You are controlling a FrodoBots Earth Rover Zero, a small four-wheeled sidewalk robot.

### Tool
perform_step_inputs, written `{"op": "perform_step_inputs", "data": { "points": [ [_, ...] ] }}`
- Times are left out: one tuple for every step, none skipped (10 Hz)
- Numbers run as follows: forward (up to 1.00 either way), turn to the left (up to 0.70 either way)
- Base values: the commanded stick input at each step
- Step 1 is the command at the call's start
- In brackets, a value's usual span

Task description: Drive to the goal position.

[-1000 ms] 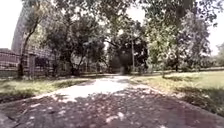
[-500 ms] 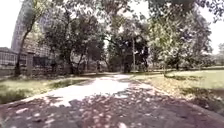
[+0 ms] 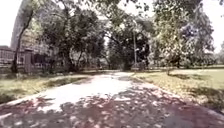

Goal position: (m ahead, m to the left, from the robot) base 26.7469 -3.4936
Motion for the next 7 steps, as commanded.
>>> {"op": "perform_step_inputs", "data": {
  "points": [
    [0.7,0.0],
    [0.7,0.0],
    [0.7,0.0],
    [0.7,0.0],
    [0.7,0.0],
    [0.7,0.0],
    [0.7,0.0]
  ]
}}
